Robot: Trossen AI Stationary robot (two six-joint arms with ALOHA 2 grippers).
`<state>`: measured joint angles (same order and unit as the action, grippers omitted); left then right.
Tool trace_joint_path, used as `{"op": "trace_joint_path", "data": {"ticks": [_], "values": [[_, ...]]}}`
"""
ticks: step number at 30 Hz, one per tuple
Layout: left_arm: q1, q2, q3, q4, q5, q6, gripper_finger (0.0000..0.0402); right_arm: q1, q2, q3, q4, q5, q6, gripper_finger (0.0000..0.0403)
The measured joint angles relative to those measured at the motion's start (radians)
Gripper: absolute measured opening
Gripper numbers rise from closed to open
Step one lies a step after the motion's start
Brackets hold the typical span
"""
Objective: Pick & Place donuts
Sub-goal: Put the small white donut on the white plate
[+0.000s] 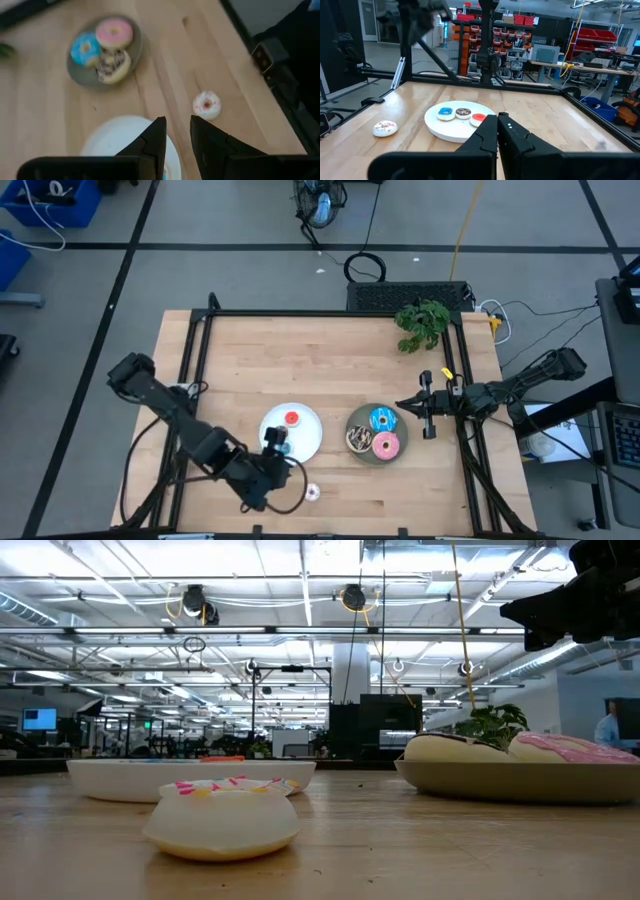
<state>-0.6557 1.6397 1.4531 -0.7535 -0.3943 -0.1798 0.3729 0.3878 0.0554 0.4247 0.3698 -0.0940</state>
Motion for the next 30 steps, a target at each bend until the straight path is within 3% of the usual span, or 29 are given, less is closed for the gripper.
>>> {"op": "trace_joint_path", "data": {"ticks": [5, 12, 17, 25, 30], "values": [[-0.033, -0.003, 0.121, -0.100, -0.027, -0.005, 0.0092, 0.000, 0.000, 0.000, -0.002, 0.000, 0.003, 0.0000], [-0.075, -0.005, 0.237, -0.399, -0.120, -0.065, 0.0087, 0.000, 0.000, 0.000, -0.007, -0.003, 0.003, 0.0000], [-0.089, -0.007, 0.237, -0.492, -0.102, -0.105, 0.0012, 0.000, 0.000, 0.000, -0.006, -0.003, 0.002, 0.0000], [-0.082, -0.007, 0.235, -0.502, -0.109, -0.160, 0.0005, 0.000, 0.000, 0.000, -0.003, -0.003, 0.003, 0.0000], [-0.079, -0.007, 0.234, -0.500, -0.120, -0.220, 0.0030, 0.000, 0.000, 0.000, 0.002, -0.003, -0.005, 0.0000]]}}
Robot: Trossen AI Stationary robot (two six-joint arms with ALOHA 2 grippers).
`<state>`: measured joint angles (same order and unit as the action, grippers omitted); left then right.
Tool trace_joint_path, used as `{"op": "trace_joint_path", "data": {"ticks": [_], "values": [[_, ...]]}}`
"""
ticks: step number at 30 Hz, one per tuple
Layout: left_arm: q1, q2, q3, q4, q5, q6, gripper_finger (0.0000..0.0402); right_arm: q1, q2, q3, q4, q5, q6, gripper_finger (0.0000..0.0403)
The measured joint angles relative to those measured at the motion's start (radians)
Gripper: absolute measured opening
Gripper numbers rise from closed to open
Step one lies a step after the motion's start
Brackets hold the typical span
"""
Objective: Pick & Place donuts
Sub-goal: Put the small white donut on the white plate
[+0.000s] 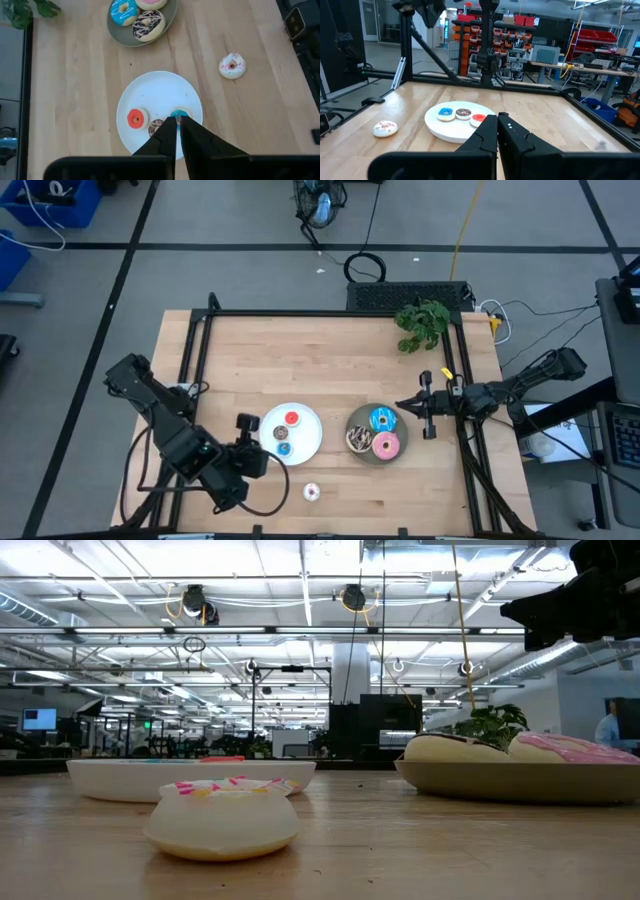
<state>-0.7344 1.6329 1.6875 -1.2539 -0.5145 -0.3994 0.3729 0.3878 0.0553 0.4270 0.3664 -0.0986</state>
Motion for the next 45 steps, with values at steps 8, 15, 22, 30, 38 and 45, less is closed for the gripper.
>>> {"op": "trace_joint_path", "data": {"ticks": [8, 15, 22, 30, 38, 45], "values": [[0.008, 0.000, -0.001, 0.063, -0.011, 0.001, 0.0040, 0.000, 0.000, 0.000, 0.014, 0.000, 0.005, 0.0000], [0.037, 0.000, -0.001, 0.125, -0.011, 0.002, 0.0040, 0.000, 0.000, 0.000, 0.014, -0.001, 0.036, 0.0000], [0.060, 0.046, -0.001, 0.231, 0.026, 0.167, 0.0040, 0.000, 0.000, 0.000, 0.002, -0.001, 0.092, 0.0000], [0.122, 0.106, -0.002, 0.339, -0.001, 0.129, 0.0040, 0.000, 0.024, 0.000, 0.004, -0.005, 0.121, 0.0000], [0.196, 0.206, -0.002, 0.419, 0.117, 0.120, 0.0040, 0.000, 0.027, 0.000, 0.010, -0.004, 0.114, 0.0000], [0.203, 0.359, 0.002, 0.609, 0.226, 0.325, 0.0041, 0.000, 0.027, 0.000, 0.014, -0.003, 0.095, 0.0000]]}}
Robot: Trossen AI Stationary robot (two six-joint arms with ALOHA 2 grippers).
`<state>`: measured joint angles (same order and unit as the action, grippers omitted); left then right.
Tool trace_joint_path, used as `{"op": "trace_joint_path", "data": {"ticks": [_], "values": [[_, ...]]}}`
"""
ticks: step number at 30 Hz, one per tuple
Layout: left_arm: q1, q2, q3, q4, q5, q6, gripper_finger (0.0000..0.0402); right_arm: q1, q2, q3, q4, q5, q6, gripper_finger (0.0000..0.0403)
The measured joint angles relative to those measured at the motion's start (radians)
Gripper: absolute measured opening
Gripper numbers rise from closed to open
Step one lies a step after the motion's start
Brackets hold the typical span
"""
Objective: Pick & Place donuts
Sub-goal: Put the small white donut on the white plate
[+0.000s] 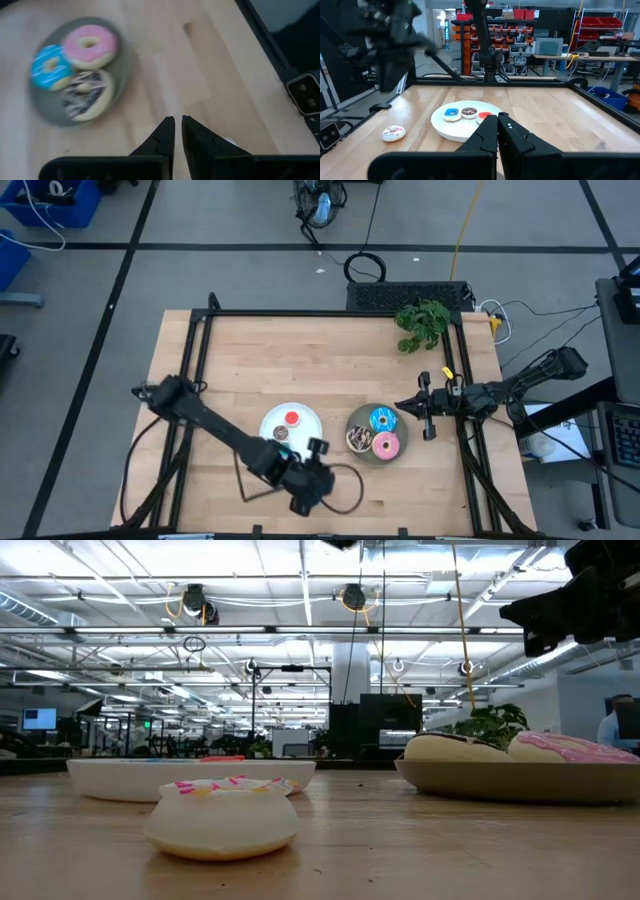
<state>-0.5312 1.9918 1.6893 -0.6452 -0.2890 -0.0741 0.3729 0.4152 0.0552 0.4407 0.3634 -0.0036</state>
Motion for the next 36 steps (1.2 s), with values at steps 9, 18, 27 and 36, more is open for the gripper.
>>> {"op": "trace_joint_path", "data": {"ticks": [9, 18, 27, 36], "values": [[-0.007, 0.136, 0.076, -0.056, 0.087, 0.004, 0.0117, 0.000, 0.000, 0.000, 0.004, 0.001, -0.024, 0.0000], [-0.010, 0.147, 0.071, -0.133, 0.158, -0.003, 0.0208, 0.000, 0.000, 0.000, 0.004, 0.001, -0.020, 0.0000], [-0.006, 0.205, 0.070, -0.159, 0.192, -0.007, 0.0212, 0.000, 0.000, 0.000, 0.004, 0.001, -0.031, 0.0000], [0.001, 0.234, 0.069, -0.169, 0.195, -0.016, 0.0212, 0.000, 0.000, 0.000, 0.004, 0.001, -0.032, 0.0000]]}}
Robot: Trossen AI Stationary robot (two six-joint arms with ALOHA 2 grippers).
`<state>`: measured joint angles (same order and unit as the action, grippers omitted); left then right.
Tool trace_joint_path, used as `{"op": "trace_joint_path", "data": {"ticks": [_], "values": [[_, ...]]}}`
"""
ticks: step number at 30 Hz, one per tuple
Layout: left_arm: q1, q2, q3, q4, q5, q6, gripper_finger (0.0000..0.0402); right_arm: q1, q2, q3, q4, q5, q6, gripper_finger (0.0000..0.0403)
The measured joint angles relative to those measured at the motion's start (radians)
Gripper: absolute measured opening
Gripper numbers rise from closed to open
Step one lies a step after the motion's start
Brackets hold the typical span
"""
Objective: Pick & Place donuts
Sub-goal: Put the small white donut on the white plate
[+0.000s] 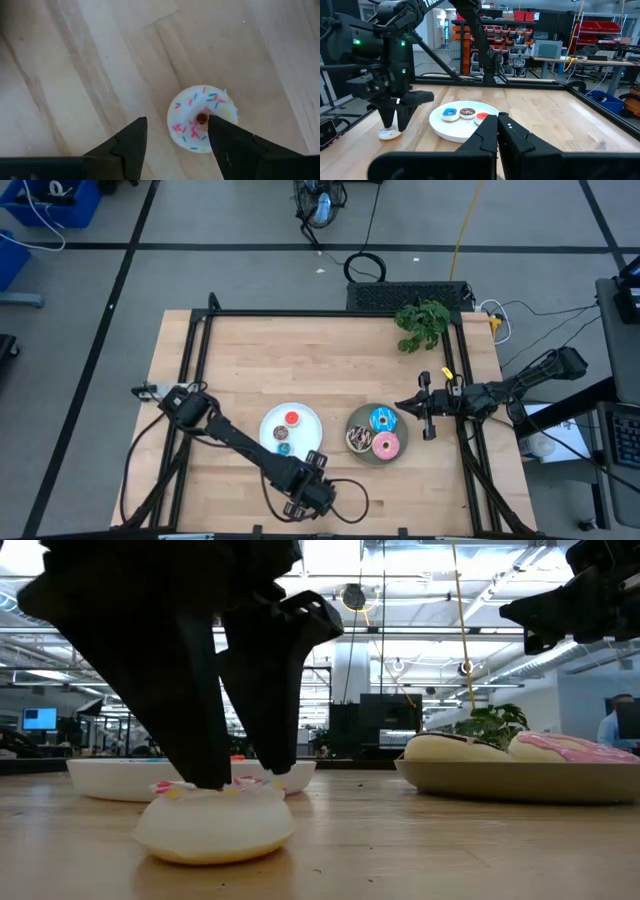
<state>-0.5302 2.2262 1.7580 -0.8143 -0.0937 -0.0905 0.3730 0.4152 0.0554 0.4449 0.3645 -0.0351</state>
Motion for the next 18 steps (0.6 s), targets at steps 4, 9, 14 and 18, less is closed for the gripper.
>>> {"op": "trace_joint_path", "data": {"ticks": [4, 9, 14, 18], "values": [[0.007, 0.000, 0.000, 0.001, 0.000, -0.009, 0.0212, 0.000, 0.000, 0.000, 0.000, 0.000, -0.001, 0.0000], [0.007, 0.000, 0.000, 0.001, 0.009, -0.011, 0.0212, 0.000, 0.000, 0.000, 0.000, 0.000, -0.002, 0.0000], [0.004, 0.000, -0.029, 0.008, 0.015, -0.034, 0.0212, 0.000, 0.000, 0.000, 0.000, 0.000, -0.003, 0.0000], [0.005, -0.002, -0.074, 0.058, 0.015, -0.061, 0.0212, 0.000, 0.000, 0.000, 0.000, 0.000, -0.003, 0.0000]]}}
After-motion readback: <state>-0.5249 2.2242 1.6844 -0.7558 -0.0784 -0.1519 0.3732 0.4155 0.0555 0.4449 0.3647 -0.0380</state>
